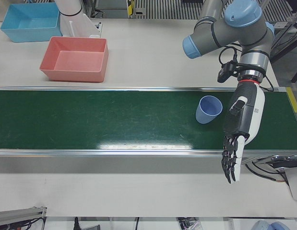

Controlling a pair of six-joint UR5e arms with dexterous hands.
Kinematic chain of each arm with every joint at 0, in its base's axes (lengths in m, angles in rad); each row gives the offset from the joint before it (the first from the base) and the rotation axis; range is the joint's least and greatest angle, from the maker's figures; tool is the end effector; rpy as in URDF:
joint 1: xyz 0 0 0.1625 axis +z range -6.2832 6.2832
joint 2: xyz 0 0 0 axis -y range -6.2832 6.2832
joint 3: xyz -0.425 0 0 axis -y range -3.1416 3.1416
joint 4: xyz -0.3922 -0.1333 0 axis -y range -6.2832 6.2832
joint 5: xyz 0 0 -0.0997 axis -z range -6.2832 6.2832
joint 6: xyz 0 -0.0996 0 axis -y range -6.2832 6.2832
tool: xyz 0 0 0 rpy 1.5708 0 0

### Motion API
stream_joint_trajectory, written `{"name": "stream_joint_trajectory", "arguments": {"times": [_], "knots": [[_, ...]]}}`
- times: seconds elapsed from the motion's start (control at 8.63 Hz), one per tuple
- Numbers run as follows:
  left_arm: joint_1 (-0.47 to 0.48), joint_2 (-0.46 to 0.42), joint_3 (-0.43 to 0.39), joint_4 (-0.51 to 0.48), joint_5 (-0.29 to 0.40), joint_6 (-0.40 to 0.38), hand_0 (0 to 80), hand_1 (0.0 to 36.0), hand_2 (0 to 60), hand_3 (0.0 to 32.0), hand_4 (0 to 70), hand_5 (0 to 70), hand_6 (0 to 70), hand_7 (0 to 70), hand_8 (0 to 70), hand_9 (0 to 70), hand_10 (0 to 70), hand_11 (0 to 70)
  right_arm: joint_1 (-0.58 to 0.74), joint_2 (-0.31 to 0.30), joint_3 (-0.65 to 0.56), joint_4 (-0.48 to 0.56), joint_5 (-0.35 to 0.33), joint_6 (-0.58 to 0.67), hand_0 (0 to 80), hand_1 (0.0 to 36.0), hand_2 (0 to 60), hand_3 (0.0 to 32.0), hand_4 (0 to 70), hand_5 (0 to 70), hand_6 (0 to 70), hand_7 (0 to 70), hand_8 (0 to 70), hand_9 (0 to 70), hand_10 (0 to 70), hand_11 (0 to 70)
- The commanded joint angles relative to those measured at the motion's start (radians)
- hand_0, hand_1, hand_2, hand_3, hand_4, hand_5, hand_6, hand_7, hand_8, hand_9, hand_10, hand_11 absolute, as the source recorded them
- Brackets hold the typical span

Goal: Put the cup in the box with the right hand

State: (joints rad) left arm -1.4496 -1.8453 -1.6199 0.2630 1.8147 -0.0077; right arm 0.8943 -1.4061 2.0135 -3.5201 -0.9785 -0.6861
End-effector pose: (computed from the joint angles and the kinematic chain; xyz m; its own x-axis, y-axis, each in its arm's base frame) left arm -0.0372 -0.5984 0.5405 -0.9341 -0.3571 -0.0069 -0.0145 0.0574 -0.9982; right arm -0.1625 -0.5041 0.4363 -0.8539 -0.0382 0.5190 -0.5156 0.1974 -0.8338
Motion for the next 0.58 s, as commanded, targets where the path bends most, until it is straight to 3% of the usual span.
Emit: {"name": "stream_joint_trajectory", "arguments": {"times": [0.0,0.46], "knots": [[0.0,0.0,0.0,0.001,0.0,0.0,0.0,0.0,0.0,0.0,0.0,0.0,0.0,0.0,0.0,0.0,0.0,0.0,0.006,-0.019,0.001,0.016,0.0,0.017,51.1,27.5,27.4,0.0,0.0,6.7,0.8,0.0,0.0,0.1,0.0,0.0],[0.0,0.001,0.0,-0.001,0.0,0.0,0.0,0.0,0.0,0.0,0.0,0.0,0.0,0.0,0.0,0.0,0.0,0.0,0.011,-0.025,-0.001,0.016,0.001,0.016,51.2,27.7,27.1,0.0,0.0,6.9,0.8,0.0,0.0,0.0,0.0,0.0]]}}
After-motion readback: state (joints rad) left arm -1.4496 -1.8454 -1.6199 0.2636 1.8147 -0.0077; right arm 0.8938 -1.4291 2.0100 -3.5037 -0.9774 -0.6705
